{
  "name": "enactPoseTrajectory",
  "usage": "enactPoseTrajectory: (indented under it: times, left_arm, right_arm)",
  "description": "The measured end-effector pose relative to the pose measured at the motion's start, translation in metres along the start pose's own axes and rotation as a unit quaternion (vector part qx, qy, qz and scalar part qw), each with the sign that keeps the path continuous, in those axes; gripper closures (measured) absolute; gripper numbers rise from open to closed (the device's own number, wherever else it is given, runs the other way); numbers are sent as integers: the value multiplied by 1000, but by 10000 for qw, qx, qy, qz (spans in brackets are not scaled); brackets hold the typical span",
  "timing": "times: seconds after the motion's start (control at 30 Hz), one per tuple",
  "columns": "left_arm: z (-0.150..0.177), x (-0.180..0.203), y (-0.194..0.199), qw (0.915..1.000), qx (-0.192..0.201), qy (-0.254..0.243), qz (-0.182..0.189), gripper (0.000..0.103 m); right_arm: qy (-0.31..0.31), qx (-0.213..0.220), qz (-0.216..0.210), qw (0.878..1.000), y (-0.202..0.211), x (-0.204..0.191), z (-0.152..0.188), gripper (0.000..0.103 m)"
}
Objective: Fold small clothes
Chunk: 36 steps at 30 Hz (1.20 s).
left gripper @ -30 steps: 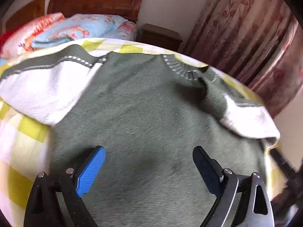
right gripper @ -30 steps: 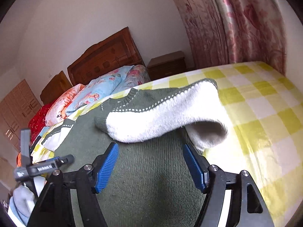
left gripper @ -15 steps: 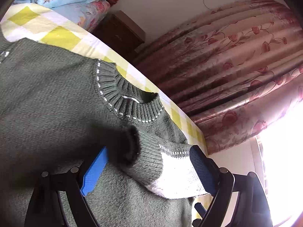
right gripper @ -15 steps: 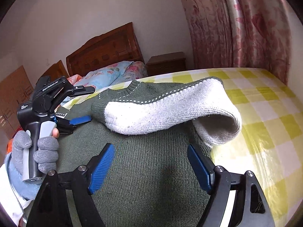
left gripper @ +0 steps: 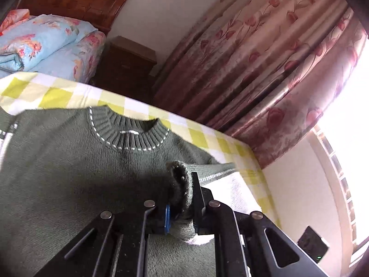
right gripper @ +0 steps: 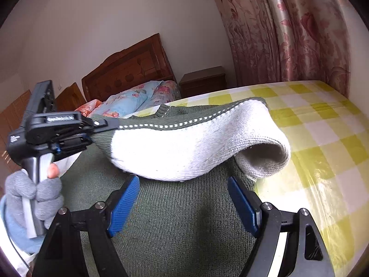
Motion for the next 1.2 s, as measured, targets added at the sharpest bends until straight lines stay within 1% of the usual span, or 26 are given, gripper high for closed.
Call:
enactPoseTrajectory:
  times: [0.07, 0.1, 0.13, 0.17, 0.2, 0.23, 0.27, 0.3, 0.33, 0.37, 0.4, 0.47, 0.57, 0.67, 0.73, 0.8, 0.83, 0.9, 1.0, 1.03, 1.07, 1.13, 1.17, 1.2]
  left_arm:
    - [-8, -6, 29, 9997, -16, 242, 6, 90]
    - [-12, -13, 39, 9995, -100, 281, -122, 89]
    - [-15, -25, 46, 9989, -70, 316, -335, 86]
    - [-19, -42, 53, 9968, 96, 405, -683, 86]
    - [-23, -62, 57, 9926, 219, 543, -1060, 86]
    - [-23, -86, 60, 9873, 258, 781, -1358, 86]
    - [-21, -110, 62, 9827, 233, 1091, -1476, 86]
    - [-16, -130, 63, 9812, 180, 1377, -1339, 86]
    - [-12, -143, 64, 9813, 154, 1616, -1036, 86]
    - [-9, -152, 65, 9804, 183, 1775, -837, 86]
    - [-5, -160, 69, 9798, 259, 1830, -757, 85]
    - [0, -165, 74, 9809, 419, 1790, -635, 81]
    - [7, -163, 72, 9849, 302, 1620, -529, 79]
    - [10, -155, 70, 9889, 223, 1333, -615, 78]
    - [15, -148, 65, 9899, 156, 1134, -840, 74]
    - [21, -147, 57, 9872, 11, 972, -1263, 74]
    - [23, -146, 57, 9860, 90, 883, -1414, 74]
    - [26, -145, 64, 9788, 301, 768, -1872, 74]
    - [28, -143, 74, 9716, 592, 641, -2199, 74]
    - [29, -144, 73, 9702, 554, 644, -2269, 72]
    - [30, -145, 69, 9725, 413, 671, -2191, 72]
    - [33, -147, 53, 9784, -7, 774, -1915, 72]
    - [32, -143, 51, 9792, 98, 601, -1936, 72]
    - [32, -139, 46, 9787, 81, 365, -2019, 72]
  right_arm:
    - [-89, 94, 25, 9999, 4, 4, 0, 0]
    - [-132, 141, 29, 9998, 6, 5, -1, 0]
    - [-170, 177, 23, 9997, 7, 6, -1, 0]
    - [-196, 191, 16, 9996, 8, 7, -1, 0]
    - [-210, 186, 31, 9996, 7, 8, -1, 0]
    - [-212, 170, 55, 9996, 7, 8, 0, 0]
    - [-204, 154, 71, 9996, 6, 7, -1, 0]
    - [-194, 146, 71, 9997, 6, 7, -1, 0]
    - [-187, 143, 72, 9997, 6, 7, -1, 0]
    - [-190, 137, 76, 9997, 5, 8, -1, 0]
    - [-192, 127, 79, 9997, 4, 8, -1, 0]
    - [-189, 92, 96, 9997, 4, 8, -1, 0]
    - [-176, 72, 108, 9998, 5, 6, 0, 0]
    - [-184, 77, 106, 9997, 4, 7, 0, 0]
    - [-185, 78, 107, 9997, 4, 7, 0, 0]
    - [-186, 79, 104, 9997, 4, 7, 0, 0]
    - [-188, 81, 101, 9997, 4, 7, 0, 0]
    - [-195, 93, 95, 9997, 5, 7, 0, 0]
    - [-204, 109, 81, 9997, 5, 8, 0, 0]
    - [-206, 112, 75, 9997, 5, 8, 0, 0]
    - [-208, 117, 71, 9997, 5, 8, 0, 0]
    - [-213, 140, 68, 9997, 6, 8, 0, 0]
    - [-221, 150, 70, 9996, 6, 8, 0, 0]
    - [-229, 157, 73, 9996, 7, 8, 0, 0]
Point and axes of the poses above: each gripper's, at about its wrist camera, not at the fingertips, and y roughly against the way its jaws point, x to its right, z to its underside, the point moved 5 cm from there along -y, roughly the way its jaws point, and after that the axes turned 10 degrees about y, right-handed, at the moved point
